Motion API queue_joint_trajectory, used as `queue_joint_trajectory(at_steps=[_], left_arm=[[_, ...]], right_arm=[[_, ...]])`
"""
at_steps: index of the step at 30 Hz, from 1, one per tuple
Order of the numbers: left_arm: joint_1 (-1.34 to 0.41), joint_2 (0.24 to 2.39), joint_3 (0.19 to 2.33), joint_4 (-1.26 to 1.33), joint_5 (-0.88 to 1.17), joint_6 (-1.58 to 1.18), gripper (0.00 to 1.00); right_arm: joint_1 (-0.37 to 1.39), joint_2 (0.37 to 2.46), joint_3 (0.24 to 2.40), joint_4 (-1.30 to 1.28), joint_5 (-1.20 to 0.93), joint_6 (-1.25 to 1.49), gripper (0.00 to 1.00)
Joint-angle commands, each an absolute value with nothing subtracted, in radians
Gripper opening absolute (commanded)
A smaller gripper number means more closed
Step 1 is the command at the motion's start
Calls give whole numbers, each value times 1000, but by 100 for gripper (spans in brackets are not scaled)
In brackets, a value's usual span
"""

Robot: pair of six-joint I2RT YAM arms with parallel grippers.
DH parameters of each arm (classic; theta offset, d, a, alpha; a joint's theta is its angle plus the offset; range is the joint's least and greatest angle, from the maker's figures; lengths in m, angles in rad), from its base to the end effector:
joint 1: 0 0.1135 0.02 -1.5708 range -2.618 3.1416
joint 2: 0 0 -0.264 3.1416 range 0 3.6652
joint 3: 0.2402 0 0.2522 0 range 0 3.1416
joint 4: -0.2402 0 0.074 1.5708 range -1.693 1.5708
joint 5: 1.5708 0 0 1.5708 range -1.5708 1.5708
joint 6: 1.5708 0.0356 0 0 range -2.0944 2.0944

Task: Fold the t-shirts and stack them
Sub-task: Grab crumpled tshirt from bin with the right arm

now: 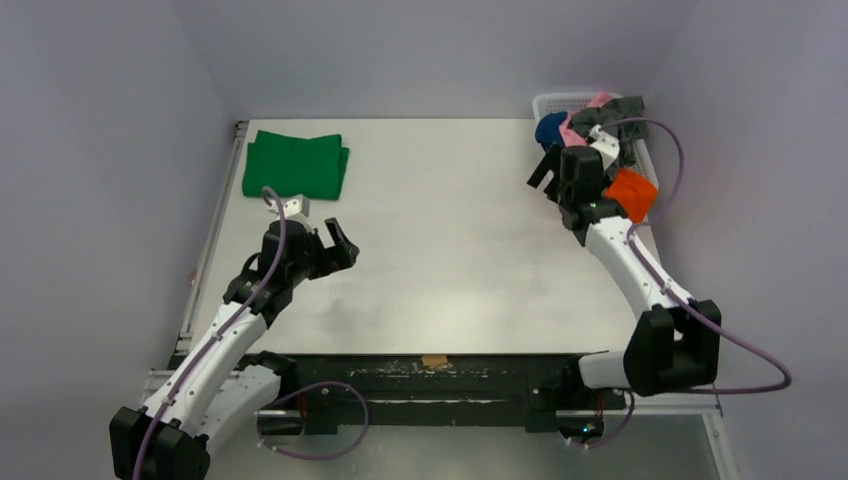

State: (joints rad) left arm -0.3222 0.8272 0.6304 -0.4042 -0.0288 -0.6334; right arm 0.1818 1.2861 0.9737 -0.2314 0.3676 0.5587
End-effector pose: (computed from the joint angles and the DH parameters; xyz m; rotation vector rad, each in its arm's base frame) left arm 0.1745 -0.0572 0.2568 -0.3603 2.1882 -0.5089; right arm 0.2867 0.0397 0.2932 0.5992 1.9869 0.0635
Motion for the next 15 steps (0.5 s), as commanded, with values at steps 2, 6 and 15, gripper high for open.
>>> queue_joint_trajectory(at_steps=[2, 6, 15], left_arm=[[-325, 837, 673, -399, -56, -602, 100], [-325, 841, 707, -430, -53, -582, 100], [-325, 807, 672, -349, -25, -552, 100]], right_arm=[[83, 1507, 1246, -269, 459, 491, 99], [5, 1735, 1502, -325, 421, 484, 98], [-143, 2102, 1928, -366, 412, 554, 91]])
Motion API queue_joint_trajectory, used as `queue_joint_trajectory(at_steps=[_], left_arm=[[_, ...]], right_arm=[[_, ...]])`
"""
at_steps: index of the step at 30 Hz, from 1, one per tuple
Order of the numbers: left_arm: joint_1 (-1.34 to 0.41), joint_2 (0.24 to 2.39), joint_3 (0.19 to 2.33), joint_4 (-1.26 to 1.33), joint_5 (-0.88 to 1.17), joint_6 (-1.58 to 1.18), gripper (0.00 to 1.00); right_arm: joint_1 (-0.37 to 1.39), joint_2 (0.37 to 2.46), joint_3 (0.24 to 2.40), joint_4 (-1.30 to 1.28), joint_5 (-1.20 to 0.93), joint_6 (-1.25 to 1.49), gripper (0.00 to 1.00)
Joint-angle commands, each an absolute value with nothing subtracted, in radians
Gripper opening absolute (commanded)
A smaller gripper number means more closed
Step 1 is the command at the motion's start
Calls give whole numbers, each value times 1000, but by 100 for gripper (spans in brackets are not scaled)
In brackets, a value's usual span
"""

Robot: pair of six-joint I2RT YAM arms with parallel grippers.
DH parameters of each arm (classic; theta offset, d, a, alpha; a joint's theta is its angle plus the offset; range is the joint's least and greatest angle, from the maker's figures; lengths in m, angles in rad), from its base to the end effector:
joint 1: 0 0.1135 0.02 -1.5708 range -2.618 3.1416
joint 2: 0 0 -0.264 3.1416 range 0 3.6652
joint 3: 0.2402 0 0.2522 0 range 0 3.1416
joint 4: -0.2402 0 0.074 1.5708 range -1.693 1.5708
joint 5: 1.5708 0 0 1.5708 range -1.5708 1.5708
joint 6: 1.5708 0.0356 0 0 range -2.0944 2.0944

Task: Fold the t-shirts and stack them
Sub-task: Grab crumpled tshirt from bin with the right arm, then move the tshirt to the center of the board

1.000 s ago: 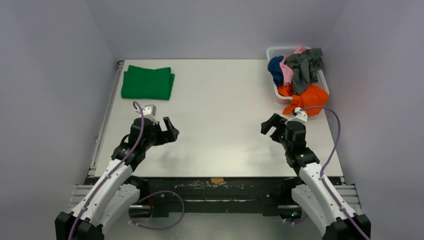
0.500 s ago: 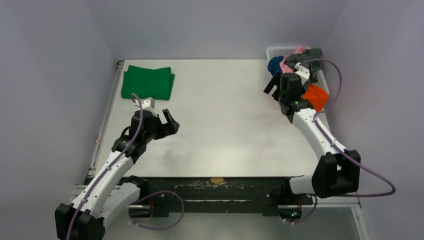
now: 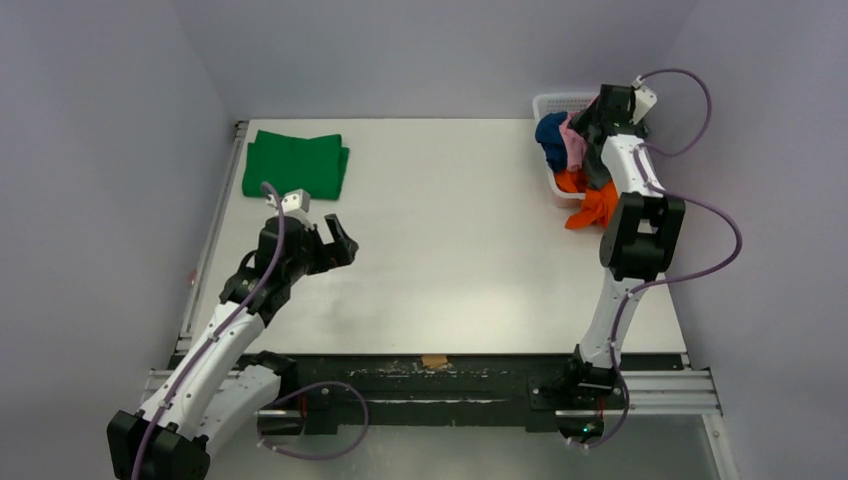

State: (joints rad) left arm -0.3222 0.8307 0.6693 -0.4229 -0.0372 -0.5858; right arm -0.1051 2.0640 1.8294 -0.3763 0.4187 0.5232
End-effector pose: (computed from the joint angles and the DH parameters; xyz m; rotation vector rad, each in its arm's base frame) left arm 0.1757 -0.0573 0.2678 -0.3102 2.1727 -0.4807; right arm 0.4803 -0.0652 0.2863 0.8768 1.9408 -0.2113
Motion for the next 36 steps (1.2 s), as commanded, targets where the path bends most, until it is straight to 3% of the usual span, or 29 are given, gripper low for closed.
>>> queue_joint_trajectory(at_steps=[1, 8, 10, 13, 15, 28, 34, 36], left_arm=[[-325, 804, 667, -340, -21, -549, 100], [-325, 810, 644, -304, -9, -539, 100], [-325, 802, 635, -285, -5, -541, 100], [-324, 788, 640, -284, -5, -545, 100], [-325, 777, 636, -273, 14, -545, 100], [-324, 753, 611, -233, 94, -536, 100], [-325, 741, 605, -223, 96, -544, 100], [-325, 729, 607, -233, 80, -560, 100]], right_arm=[[-148, 2124, 1936, -344, 395, 554, 90], [-171, 2275, 2022, -298, 330, 543, 79], [-174, 2297, 2042, -278, 310, 525, 66], [-175, 2286, 2062, -249, 313, 501, 35], [-175, 2251, 2074, -238, 326, 489, 25], [-174, 1889, 1877, -74, 311, 483, 22], [-171, 1848, 2037, -154, 147, 419, 2], [-157, 1824, 2084, -183, 51, 401, 1]])
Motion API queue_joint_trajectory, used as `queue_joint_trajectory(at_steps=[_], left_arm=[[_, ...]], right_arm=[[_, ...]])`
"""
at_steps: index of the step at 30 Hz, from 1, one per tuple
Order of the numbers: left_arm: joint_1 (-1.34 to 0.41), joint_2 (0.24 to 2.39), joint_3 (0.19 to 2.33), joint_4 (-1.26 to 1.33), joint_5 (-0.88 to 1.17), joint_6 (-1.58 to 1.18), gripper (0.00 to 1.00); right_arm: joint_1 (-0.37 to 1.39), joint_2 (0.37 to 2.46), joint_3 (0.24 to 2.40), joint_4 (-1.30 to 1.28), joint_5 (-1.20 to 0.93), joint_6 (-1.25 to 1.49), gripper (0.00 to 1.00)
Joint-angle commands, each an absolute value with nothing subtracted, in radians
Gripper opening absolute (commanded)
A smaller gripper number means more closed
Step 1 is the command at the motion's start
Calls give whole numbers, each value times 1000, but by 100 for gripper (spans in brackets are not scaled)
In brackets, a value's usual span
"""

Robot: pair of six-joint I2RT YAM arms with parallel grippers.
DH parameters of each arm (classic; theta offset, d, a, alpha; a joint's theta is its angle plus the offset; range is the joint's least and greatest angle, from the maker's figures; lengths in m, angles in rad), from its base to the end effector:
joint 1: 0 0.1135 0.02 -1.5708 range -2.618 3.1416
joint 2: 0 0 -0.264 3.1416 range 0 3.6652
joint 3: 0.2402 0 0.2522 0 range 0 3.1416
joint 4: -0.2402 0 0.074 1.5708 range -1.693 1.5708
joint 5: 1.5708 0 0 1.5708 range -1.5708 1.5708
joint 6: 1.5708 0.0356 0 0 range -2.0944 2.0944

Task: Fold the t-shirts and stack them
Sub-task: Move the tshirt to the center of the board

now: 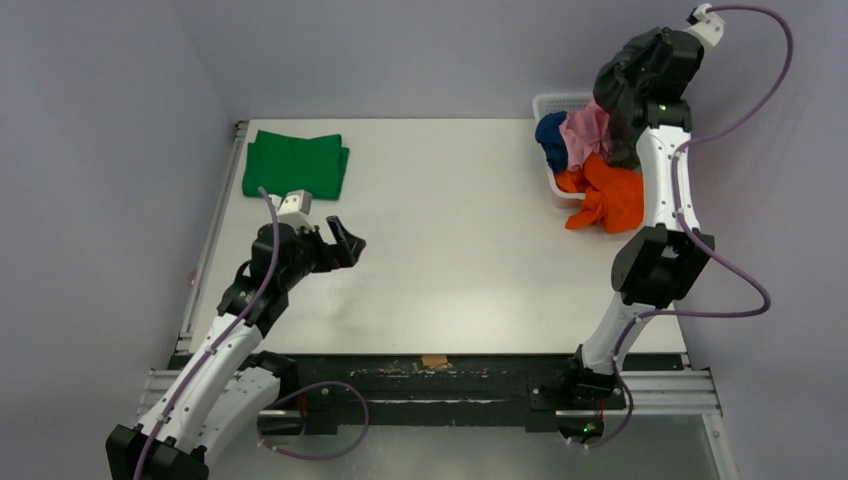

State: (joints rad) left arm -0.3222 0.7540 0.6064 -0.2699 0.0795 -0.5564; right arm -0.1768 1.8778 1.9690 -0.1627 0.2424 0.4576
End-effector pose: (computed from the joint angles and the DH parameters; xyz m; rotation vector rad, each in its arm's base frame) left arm 0.1687 -0.0593 0.2731 -0.1863 2.0368 -0.6392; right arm 0.4381 -0.0870 0.4395 0.6839 1.4908 0.0158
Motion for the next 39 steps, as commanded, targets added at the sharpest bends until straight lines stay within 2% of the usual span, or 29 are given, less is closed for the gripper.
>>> queue_joint_trajectory(at_steps=[1, 4, 7, 10, 15, 17, 22, 25, 27, 28, 30, 31, 32, 34, 37, 39], left_arm=[[-325, 715, 602, -235, 73, -570, 100], [-325, 659, 583, -234, 66, -580, 100], [-324, 618, 585, -273, 56, -588, 100], [-325, 592, 601, -331, 31, -619, 100], [-325, 496, 585, -371, 7, -655, 100], [-325, 446, 576, -396, -48, -689, 100], [-325, 363, 520, -393, -70, -725, 100], [-325, 358, 513, -429, -58, -720, 100], [-324, 394, 531, -473, -60, -712, 100], [-325, 421, 544, -501, -64, -714, 100], [-325, 487, 567, -541, -62, -715, 100], [-325, 525, 570, -549, -58, -717, 100], [-325, 578, 568, -543, -46, -719, 100], [-325, 655, 546, -496, 9, -721, 100], [-325, 774, 519, -393, 103, -727, 100], [-325, 855, 531, -370, 95, -728, 100]], right_arm=[[-144, 1814, 2108, -203, 11, 389, 1], [-77, 1780, 2189, -296, -129, 329, 1], [42, 1756, 2270, -434, -179, 258, 1], [146, 1714, 2257, -443, -266, 278, 0], [379, 1678, 2223, -436, -223, 230, 0], [418, 1682, 2218, -433, -243, 254, 0], [446, 1615, 2019, -353, -128, 319, 0], [438, 1542, 1779, -348, -10, 373, 2], [431, 1476, 1540, -327, 84, 430, 8], [426, 1443, 1422, -313, 115, 461, 14], [407, 1392, 1188, -286, 175, 514, 52], [397, 1379, 1104, -286, 209, 535, 64], [389, 1373, 1028, -296, 243, 545, 71], [385, 1371, 992, -369, 325, 555, 78], [384, 1354, 979, -464, 415, 545, 79], [385, 1327, 958, -452, 441, 524, 80]])
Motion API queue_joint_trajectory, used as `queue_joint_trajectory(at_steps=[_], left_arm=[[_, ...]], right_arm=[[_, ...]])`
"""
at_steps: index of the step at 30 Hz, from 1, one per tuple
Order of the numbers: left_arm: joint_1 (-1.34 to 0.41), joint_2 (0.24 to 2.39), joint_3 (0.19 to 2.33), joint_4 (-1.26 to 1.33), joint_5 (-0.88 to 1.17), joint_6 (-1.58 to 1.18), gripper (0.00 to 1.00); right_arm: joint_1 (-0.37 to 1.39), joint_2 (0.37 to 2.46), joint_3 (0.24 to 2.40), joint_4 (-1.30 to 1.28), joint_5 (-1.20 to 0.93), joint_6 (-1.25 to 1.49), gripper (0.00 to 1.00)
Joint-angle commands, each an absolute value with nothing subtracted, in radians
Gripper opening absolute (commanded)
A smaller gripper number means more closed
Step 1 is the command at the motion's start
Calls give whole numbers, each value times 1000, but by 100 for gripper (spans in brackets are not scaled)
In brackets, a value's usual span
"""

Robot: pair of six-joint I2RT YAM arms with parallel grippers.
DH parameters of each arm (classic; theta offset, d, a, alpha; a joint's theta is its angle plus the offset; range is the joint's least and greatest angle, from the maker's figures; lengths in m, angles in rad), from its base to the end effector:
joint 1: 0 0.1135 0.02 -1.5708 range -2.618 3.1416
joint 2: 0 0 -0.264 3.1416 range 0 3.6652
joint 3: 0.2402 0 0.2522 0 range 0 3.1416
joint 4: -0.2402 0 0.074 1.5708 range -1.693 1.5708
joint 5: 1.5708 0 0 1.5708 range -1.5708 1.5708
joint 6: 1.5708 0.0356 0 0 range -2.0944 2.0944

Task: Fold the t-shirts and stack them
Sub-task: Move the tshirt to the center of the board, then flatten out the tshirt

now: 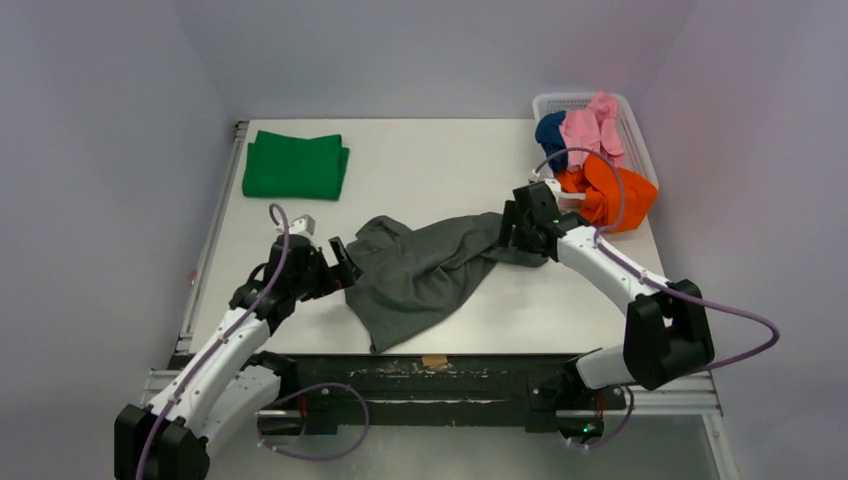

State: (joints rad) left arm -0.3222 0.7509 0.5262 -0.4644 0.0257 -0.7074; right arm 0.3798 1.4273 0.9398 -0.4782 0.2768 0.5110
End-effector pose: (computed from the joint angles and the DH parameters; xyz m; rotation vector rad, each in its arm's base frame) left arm 0.1550 -0.0527 0.2279 -0.4312 2.2847 -0.5661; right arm 0.2714 0.0979 0.2240 0.2703 2.4688 0.0218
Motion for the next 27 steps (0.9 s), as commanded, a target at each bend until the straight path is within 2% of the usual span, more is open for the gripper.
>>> queue_joint_trajectory(at_steps=[1, 7, 15, 21, 24, 26, 27], left_arm=[[-326, 897, 543, -369, 79, -729, 100], [-326, 1159, 696, -365, 20, -688, 100], [-326, 1448, 862, -333, 69, -670, 94], [-327, 1587, 925, -349, 92, -671, 82], [-327, 1633, 942, -343, 121, -672, 73], [-327, 1656, 954, -333, 141, -670, 61], [-326, 1666, 960, -331, 148, -667, 51]], right_arm=[[384, 1315, 946, -427, 428, 504, 80], [384, 1386, 946, -228, 203, 351, 80], [382, 1619, 1094, -260, 188, 445, 77], [384, 1719, 1116, -225, 136, 489, 74], [384, 1730, 1096, -189, 105, 520, 72], [384, 1733, 1082, -143, 67, 532, 67], [385, 1736, 1079, -131, 53, 534, 63]])
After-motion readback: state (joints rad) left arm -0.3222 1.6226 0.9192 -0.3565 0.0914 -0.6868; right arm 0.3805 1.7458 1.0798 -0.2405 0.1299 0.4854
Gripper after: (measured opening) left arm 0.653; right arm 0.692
